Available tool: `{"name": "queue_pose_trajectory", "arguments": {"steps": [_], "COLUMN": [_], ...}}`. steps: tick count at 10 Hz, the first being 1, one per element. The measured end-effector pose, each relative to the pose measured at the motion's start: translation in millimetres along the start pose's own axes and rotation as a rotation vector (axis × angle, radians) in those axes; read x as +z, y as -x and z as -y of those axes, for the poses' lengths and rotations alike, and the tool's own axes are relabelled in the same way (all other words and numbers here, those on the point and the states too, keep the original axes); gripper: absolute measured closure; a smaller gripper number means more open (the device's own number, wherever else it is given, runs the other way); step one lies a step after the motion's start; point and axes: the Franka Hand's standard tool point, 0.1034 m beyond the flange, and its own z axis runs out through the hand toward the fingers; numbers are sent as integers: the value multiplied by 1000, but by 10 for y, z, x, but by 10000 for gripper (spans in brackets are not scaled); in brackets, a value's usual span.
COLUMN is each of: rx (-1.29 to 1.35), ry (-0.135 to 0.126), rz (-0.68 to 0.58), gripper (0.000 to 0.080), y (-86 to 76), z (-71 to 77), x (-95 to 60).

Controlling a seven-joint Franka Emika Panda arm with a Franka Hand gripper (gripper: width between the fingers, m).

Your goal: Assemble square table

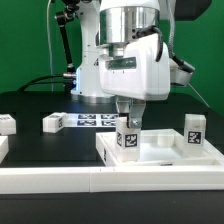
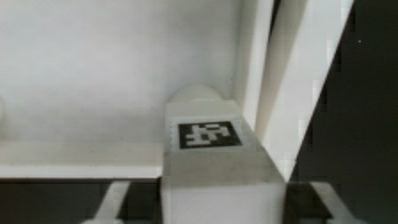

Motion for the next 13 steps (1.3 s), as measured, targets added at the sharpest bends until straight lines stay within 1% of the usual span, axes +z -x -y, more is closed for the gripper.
{"name": "queue_pose_trajectory", "arguments": {"steps": [1, 2, 3, 4, 5, 6, 10, 11, 13], "rx": [47, 6, -30, -85, -198, -340, -636, -676, -874], "ry": [-3, -2, -2, -2, -2, -4, -5, -4, 14], "rz": [2, 2, 2, 3, 0, -1, -3, -3, -19], "gripper": [508, 423, 251, 251, 173, 154, 151, 151, 151], "y": [14, 19, 18, 13, 2, 0, -6, -4, 37], "z": [6, 6, 5, 9, 15, 26, 27, 28, 57], "x": [0, 2, 2, -2, -6, -11, -9, -9, -21]}}
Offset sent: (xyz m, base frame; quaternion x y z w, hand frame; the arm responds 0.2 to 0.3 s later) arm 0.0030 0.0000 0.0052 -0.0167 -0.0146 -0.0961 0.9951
